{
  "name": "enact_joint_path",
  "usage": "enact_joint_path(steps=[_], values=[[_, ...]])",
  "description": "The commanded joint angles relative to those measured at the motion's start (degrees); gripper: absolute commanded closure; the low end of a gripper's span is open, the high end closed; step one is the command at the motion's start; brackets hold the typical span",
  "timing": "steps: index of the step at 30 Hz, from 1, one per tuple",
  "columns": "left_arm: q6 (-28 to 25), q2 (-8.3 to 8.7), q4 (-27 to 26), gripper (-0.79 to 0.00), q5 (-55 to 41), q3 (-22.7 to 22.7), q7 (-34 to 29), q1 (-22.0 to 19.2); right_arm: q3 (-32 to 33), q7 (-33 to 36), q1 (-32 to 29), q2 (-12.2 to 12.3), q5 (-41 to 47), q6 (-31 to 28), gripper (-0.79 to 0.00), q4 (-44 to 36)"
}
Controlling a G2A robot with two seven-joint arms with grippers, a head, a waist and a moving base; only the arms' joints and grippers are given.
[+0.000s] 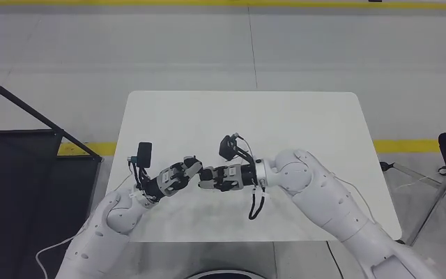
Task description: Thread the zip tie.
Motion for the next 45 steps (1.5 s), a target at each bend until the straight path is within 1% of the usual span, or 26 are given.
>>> enact_joint_path(steps=[1, 7, 9, 10, 11, 25, 28, 33, 39, 45], values=[[0.0, -0.05, 0.0, 0.0, 0.0, 0.0, -0.1, 0.0, 0.0, 0.2, 0.0, -0.1, 0.1, 0.0, -0.166, 0.1], [-0.3, -0.19, 0.1, 0.0, -0.2, -0.2, -0.2, 0.0, 0.0, 0.7, 0.1, -0.4, 0.2, -0.2, -0.132, 0.5], [-0.3, -0.24, 0.1, 0.0, -0.1, -0.2, -0.2, 0.0, 0.0, 0.8, 0.1, -0.5, 0.3, -0.2, -0.089, 0.6], [-0.3, -0.27, 0.1, 0.0, -0.1, -0.2, -0.2, 0.0, 0.0, 0.9, 0.2, -0.6, 0.4, -0.2, -0.031, 0.7], [-0.3, -0.29, 0.2, 0.0, -0.1, -0.2, -0.2, 0.0, 0.1, 0.9, 0.2, -0.6, 0.4, -0.3, -0.003, 0.7], [-0.5, -0.6, 0.2, -0.003, -0.2, -0.5, -0.5, 0.1, 0.5, 1.4, 0.0, -1.1, 0.1, -0.4, 0.0, 1.0], [-0.6, -0.65, 0.2, -0.022, -0.3, -0.6, -0.6, 0.1, 0.6, 1.5, -0.1, -1.2, 0.0, -0.4, 0.0, 1.1], [-0.6, -0.73, 0.2, -0.089, -0.4, -0.7, -0.8, 0.1, 0.8, 1.6, -0.2, -1.3, -0.1, -0.4, 0.0, 1.1], [-0.8, -0.83, 0.2, -0.086, -0.4, -0.9, -0.9, 0.2, 1.1, 1.7, -0.4, -1.4, -0.4, -0.5, 0.0, 1.0], [-0.7, -0.95, 0.1, -0.114, -0.4, -1.0, -0.9, 0.3, 1.4, 1.8, -0.7, -1.5, -0.6, -0.5, 0.0, 1.0]])
